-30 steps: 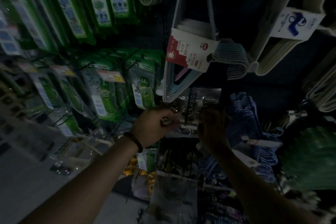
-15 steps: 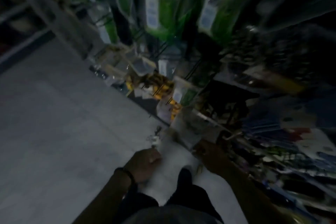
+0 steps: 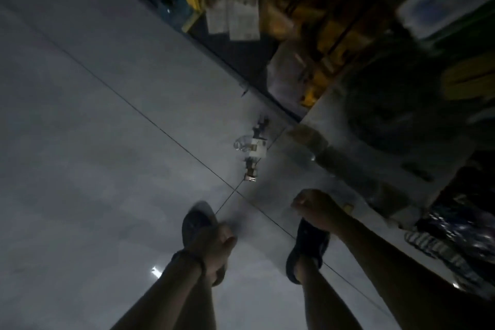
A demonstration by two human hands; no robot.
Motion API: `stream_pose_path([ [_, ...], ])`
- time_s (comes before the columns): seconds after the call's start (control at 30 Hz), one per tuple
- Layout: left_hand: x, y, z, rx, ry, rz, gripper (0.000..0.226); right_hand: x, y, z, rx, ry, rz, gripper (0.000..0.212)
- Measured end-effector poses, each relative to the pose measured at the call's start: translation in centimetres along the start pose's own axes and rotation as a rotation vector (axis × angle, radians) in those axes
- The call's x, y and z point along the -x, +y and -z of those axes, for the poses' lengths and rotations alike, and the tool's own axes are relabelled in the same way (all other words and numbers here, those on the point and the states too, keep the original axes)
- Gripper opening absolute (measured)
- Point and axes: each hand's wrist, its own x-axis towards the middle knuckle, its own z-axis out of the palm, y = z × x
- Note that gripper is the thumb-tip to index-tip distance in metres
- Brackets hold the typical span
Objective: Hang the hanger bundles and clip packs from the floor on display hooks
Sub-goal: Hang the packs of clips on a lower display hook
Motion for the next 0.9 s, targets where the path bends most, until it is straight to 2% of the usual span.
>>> stream_pose_path([
  [0.1,-11.5,-2.6,0.8,-0.009,0.057,-0.008,0.028,-11.3,0.1,-2.7,0.008,-0.013,-0.037,0.034],
  [0.2,-22.0,-4.4,1.1,0.071,0.102,0.09,0.03,-20.2,0.0,-5.6,0.068,-0.011,-0.04,0.047],
  [0.3,-29.2,-5.0,0.4,0.116,0.14,0.114,0.033,-27.3,-0.4,-8.7,-0.002,0.094,-0.023,0.061],
  [0.4,-33.0,-5.1,-0.7,0.288,0.233,0.073,0.047,-32.3,-0.1,-12.1,-0.037,0.237,0.031,0.077],
  [0.47,-34.4,-5.4,-1.2,0.439,0.27,0.035,0.051,-33.4,-0.1,-14.0,-0.056,0.295,0.003,0.09],
  [0.57,-36.0,-5.8,-1.4,0.713,0.212,0.012,0.055,-33.7,-0.1,-15.4,-0.059,0.377,-0.014,0.105],
  [0.67,-36.3,-5.3,-0.6,0.909,0.082,0.083,0.045,-33.4,0.6,-15.7,-0.047,0.342,0.001,0.112],
  [0.73,-35.7,-4.8,-0.2,0.924,-0.002,0.113,0.042,-32.6,1.0,-15.3,-0.085,0.299,-0.024,0.106],
  [0.77,-35.0,-4.5,0.0,0.873,-0.024,0.099,0.042,-31.7,1.0,-15.0,-0.1,0.278,-0.026,0.095],
  [0.87,-32.8,-3.9,0.2,0.515,-0.023,0.034,0.039,-28.6,0.8,-14.3,-0.176,0.29,-0.008,0.041],
  [0.9,-31.8,-3.6,0.2,0.355,-0.022,0.024,0.036,-27.1,0.6,-14.0,-0.207,0.3,-0.007,0.032],
])
